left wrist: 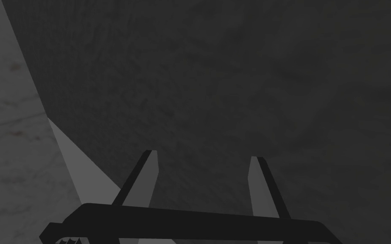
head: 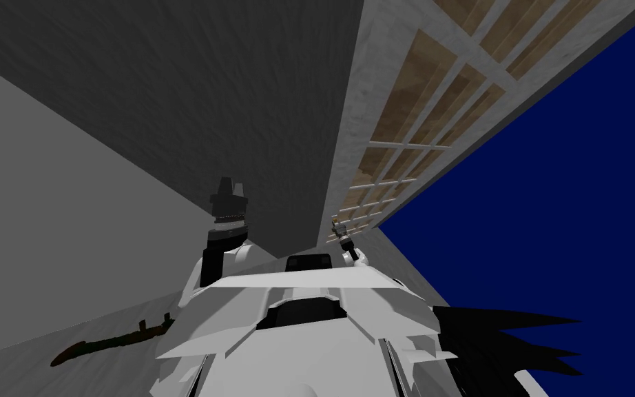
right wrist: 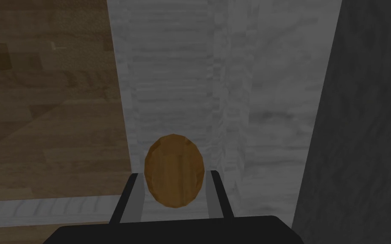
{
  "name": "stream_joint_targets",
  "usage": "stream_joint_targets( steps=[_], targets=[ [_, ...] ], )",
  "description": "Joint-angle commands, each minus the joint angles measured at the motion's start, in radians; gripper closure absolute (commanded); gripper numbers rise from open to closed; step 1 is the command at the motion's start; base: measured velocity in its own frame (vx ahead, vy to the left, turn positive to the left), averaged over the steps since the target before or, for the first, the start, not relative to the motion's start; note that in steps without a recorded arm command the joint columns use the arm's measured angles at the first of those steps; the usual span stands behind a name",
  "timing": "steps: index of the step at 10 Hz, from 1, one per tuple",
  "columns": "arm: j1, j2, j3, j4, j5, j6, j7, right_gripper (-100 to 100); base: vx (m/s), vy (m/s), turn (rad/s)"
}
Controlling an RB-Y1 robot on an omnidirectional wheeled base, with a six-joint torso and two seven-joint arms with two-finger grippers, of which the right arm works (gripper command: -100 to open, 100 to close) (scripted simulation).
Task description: Pull the door open
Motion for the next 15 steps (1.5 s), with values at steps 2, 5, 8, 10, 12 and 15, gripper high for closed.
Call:
stream_joint_targets(
  steps=[2,5,8,10,12,15],
  targets=[
    [-0.001,-0.001,-0.001,0.000,-0.001,0.002,0.000,100,-0.003,0.001,-0.001],
    [0.000,-0.002,0.001,0.000,-0.009,0.001,-0.035,100,-0.008,-0.006,0.013],
    [0.001,-0.005,0.004,0.001,-0.025,0.001,-0.105,100,-0.038,-0.030,0.062],
    [0.001,-0.008,0.005,0.001,-0.037,0.001,-0.153,100,-0.039,-0.021,0.049],
    [0.001,-0.011,0.008,0.001,-0.050,0.001,-0.206,100,-0.035,-0.022,0.066],
    [0.002,-0.014,0.010,0.002,-0.066,0.000,-0.271,100,-0.030,-0.018,0.062]
  ],
)
